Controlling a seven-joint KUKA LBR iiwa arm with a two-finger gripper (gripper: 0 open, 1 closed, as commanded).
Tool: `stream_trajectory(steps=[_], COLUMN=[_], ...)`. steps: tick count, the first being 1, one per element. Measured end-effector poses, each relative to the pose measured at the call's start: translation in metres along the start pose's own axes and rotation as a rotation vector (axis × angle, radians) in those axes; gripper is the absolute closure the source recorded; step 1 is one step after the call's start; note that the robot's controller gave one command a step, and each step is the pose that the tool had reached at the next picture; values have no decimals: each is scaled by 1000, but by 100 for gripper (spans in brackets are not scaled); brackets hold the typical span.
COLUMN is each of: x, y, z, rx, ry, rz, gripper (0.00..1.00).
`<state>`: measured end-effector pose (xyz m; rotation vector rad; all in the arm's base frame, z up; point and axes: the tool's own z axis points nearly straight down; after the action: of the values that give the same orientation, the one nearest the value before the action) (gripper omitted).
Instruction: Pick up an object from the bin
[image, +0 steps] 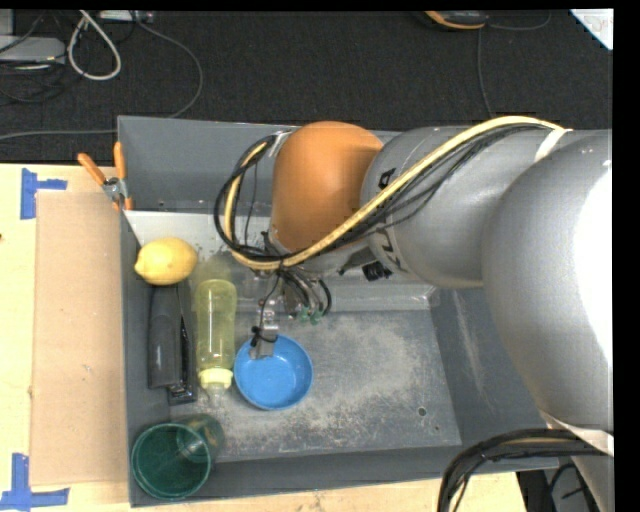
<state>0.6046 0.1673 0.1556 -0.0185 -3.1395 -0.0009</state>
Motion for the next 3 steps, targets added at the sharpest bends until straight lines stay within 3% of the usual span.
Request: stream_trajectory(steps=[2,3], x=[8,10], y=[-10,-16], z=[16,27], rx=[-2,3], ry=[-6,8], rz=[-22,-68], gripper=[0,0])
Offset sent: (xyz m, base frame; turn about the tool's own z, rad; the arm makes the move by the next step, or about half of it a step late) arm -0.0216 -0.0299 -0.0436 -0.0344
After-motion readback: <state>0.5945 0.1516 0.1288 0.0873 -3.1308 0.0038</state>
